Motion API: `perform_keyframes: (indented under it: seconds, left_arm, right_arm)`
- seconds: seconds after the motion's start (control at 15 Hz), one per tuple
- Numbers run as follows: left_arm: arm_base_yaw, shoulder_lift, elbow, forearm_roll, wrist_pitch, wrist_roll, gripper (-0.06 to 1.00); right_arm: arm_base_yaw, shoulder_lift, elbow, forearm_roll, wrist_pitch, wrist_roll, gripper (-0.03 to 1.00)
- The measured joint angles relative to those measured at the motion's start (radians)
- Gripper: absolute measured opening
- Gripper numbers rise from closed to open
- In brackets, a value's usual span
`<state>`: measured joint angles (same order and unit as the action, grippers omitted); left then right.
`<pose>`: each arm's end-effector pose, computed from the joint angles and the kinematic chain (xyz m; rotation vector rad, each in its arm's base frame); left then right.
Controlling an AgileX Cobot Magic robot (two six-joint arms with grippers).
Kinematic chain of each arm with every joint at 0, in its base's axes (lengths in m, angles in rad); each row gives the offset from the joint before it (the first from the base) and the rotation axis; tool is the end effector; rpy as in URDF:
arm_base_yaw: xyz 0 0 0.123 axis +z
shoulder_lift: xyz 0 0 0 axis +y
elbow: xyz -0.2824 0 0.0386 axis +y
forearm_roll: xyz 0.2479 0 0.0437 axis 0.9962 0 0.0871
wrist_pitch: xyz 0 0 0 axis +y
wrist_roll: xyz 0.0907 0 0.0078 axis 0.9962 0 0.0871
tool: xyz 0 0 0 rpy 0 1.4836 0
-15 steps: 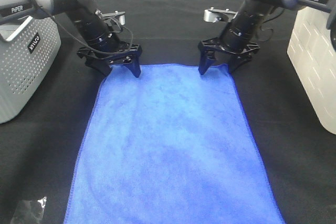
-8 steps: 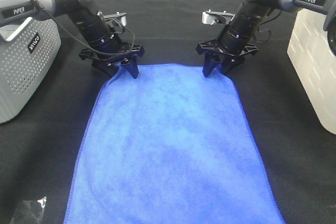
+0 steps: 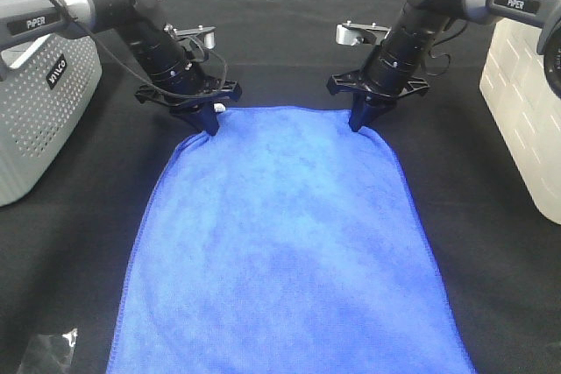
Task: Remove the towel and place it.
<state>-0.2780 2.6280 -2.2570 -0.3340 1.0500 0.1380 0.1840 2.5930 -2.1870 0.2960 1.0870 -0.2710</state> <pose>0.5067 -0.1715 0.0946 0.4082 2.8625 -0.4736 0.5089 0.1186 0.0931 -0.4950 2.8986 0.3933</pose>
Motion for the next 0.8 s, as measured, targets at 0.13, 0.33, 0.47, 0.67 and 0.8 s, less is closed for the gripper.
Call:
perform_keyframes:
  seconds: [0.13,0.33,0.47,0.67,0.8]
  left_arm:
    - [-0.008,-0.003,-0.001,0.035,-0.004,0.0,0.02]
    - [-0.011,0.01,-0.064,0.09,0.014,-0.001,0.02]
    - [-0.011,0.018,-0.134,0.118,0.019,-0.005,0.02]
    - [-0.011,0.018,-0.227,0.177,-0.004,-0.015,0.02]
    - [-0.011,0.018,-0.24,0.187,-0.032,-0.015,0.02]
  right_arm:
    - [0.005,-0.01,0.001,-0.042,-0.009,0.0,0.0]
    - [0.009,-0.034,-0.001,-0.14,-0.053,0.0,0.0]
    - [0.009,-0.045,-0.049,-0.171,-0.057,0.0,0.0]
    - [0.009,-0.046,-0.156,-0.188,-0.088,0.0,0.0]
    - [0.009,-0.046,-0.178,-0.2,-0.105,0.0,0.0]
